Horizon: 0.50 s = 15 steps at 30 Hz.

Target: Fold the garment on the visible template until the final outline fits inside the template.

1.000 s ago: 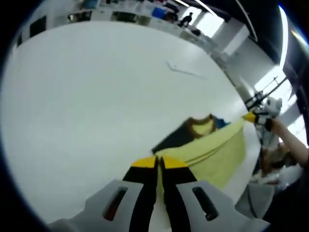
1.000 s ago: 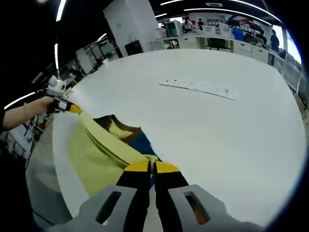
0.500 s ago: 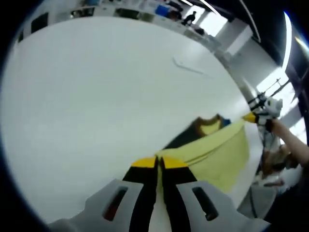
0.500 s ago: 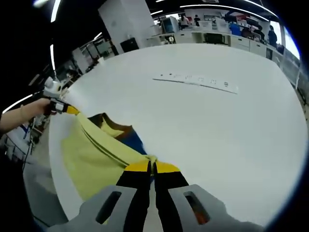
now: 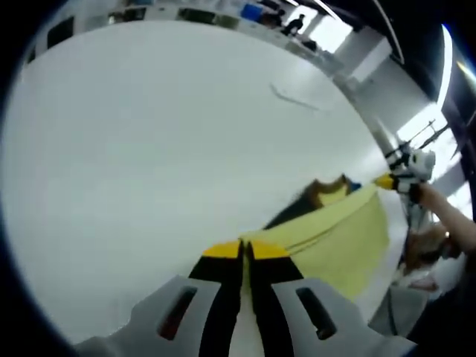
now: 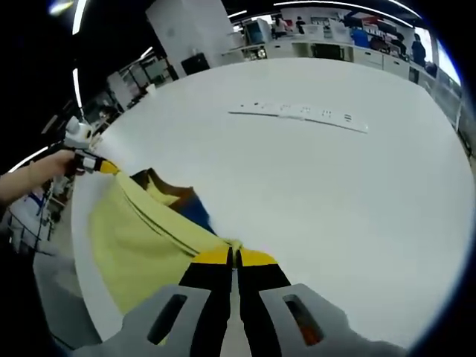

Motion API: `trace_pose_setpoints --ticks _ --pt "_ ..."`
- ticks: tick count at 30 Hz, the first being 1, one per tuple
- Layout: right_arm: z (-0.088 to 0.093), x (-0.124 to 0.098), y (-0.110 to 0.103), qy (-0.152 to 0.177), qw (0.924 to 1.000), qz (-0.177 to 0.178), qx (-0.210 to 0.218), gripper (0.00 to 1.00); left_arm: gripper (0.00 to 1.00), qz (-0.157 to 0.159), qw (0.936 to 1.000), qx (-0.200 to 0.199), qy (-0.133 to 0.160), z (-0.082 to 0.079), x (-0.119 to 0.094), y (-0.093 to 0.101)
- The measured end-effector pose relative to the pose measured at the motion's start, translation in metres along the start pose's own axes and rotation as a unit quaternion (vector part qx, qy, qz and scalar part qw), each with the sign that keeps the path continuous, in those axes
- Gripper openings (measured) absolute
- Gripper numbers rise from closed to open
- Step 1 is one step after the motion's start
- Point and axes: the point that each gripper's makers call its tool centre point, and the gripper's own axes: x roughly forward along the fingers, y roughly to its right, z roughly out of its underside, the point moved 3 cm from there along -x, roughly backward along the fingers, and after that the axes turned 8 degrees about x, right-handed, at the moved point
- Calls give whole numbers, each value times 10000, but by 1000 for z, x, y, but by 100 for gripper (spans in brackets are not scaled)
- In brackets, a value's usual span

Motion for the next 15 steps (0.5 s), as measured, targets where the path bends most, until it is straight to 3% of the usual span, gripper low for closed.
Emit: trace_pose_setpoints --ticks 15 --pt "4 13 6 -128 9997 113 167 3 0 -74 9998 14 -177 -2 16 -21"
